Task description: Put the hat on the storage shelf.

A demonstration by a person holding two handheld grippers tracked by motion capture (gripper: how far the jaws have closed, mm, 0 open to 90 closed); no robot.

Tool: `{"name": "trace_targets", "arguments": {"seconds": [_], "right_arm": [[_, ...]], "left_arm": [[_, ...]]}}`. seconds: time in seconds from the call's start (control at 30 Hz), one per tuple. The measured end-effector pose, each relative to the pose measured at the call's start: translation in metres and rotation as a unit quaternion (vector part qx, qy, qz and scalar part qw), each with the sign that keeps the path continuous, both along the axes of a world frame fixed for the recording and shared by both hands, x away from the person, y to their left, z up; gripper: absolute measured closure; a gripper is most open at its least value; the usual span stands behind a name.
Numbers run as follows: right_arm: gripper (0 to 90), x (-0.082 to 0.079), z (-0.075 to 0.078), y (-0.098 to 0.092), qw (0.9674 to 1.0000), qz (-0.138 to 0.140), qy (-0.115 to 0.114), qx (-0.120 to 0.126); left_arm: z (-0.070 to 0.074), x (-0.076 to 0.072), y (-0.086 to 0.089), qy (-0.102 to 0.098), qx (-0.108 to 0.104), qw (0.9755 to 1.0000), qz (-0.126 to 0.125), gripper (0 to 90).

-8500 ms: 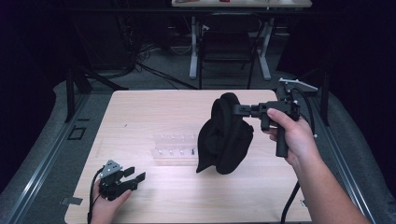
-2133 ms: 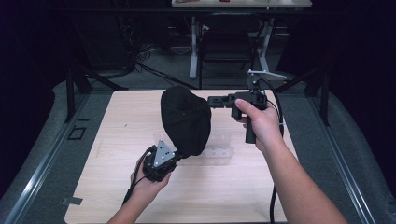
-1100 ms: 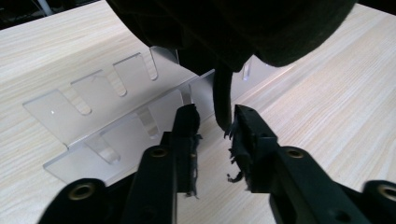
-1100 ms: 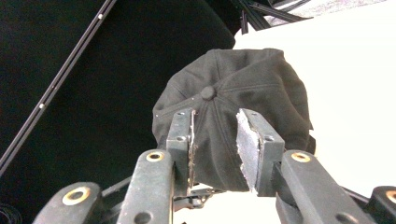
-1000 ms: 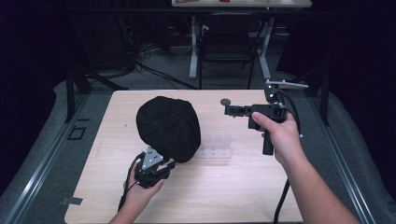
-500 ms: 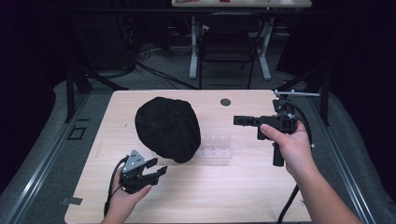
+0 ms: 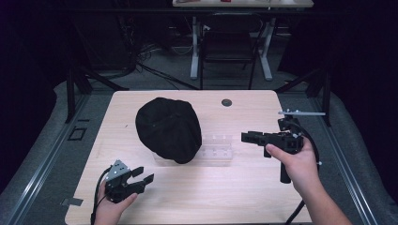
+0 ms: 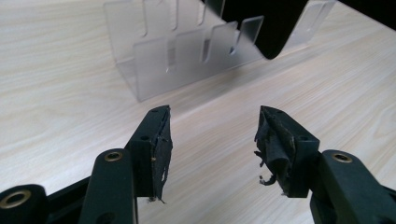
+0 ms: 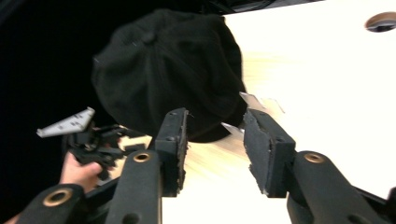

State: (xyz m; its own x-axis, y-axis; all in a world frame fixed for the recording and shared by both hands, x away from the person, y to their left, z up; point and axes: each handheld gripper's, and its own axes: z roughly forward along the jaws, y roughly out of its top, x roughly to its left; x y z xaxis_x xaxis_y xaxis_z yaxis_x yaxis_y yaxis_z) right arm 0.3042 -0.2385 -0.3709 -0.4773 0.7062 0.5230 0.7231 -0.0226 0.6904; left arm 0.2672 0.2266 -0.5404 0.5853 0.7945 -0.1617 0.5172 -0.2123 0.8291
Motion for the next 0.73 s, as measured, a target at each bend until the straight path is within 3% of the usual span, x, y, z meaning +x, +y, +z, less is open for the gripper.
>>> {"name": "trace_targets", "arguments": {"seconds": [0.03, 0.17, 0.47, 0.6, 0.73], "right_arm": [[56.8, -0.003, -0.004, 0.0, 0.9999, -0.002, -0.007, -0.015], [54.9, -0.012, -0.019, -0.001, 0.9995, -0.01, -0.021, -0.021], [53.7, -0.024, -0.052, -0.004, 0.9987, -0.023, -0.027, -0.036], [52.6, -0.032, -0.07, -0.005, 0.9968, -0.035, -0.04, -0.06], [52.1, -0.042, -0.083, -0.007, 0.993, -0.052, -0.069, -0.08]], "left_arm": [[-0.001, 0.0, 0.001, 0.0, -0.001, 1.0, 0.003, 45.2], [-0.003, 0.002, 0.003, 0.005, -0.013, 0.9998, 0.015, 45.2], [-0.006, 0.002, 0.001, 0.005, -0.005, 0.9999, 0.011, 46.0], [-0.007, 0.001, -0.001, -0.004, -0.001, 0.9999, 0.009, 45.9], [-0.007, 0.001, -0.003, -0.013, 0.0, 0.9999, 0.006, 45.9]]}}
